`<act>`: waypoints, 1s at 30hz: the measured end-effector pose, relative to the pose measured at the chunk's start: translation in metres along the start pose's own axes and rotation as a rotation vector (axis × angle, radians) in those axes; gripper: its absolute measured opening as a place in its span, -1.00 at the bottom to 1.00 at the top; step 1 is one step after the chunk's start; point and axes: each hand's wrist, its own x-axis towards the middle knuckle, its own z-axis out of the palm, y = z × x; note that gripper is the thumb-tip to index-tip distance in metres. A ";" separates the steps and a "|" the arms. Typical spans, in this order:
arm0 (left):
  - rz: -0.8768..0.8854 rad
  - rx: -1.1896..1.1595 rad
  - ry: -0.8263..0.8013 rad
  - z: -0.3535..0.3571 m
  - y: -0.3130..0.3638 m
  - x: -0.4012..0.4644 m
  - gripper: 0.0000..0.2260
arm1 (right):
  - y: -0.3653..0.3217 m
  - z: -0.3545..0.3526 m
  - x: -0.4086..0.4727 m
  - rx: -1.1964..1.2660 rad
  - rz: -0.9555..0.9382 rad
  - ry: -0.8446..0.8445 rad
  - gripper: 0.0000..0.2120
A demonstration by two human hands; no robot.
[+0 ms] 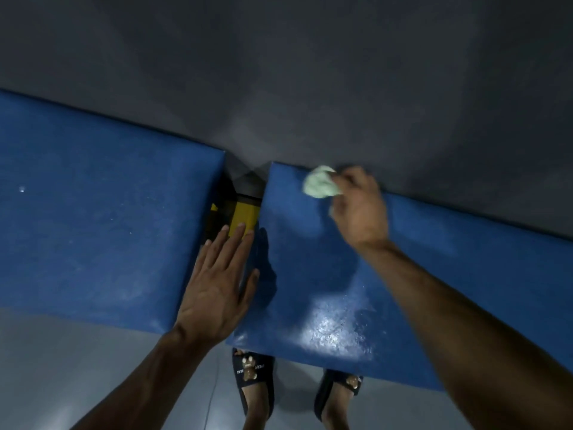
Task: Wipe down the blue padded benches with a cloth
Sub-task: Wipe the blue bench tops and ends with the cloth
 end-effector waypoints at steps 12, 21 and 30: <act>0.032 -0.026 0.071 -0.007 -0.012 -0.001 -0.47 | -0.066 0.032 0.010 -0.116 0.131 0.078 -0.56; 0.012 -0.038 0.075 0.001 -0.009 -0.005 -0.48 | -0.074 0.032 0.015 -0.180 -0.189 0.005 -0.52; 0.019 -0.019 0.111 -0.007 -0.013 0.000 -0.49 | -0.064 0.027 0.014 -0.136 -0.457 -0.110 -0.53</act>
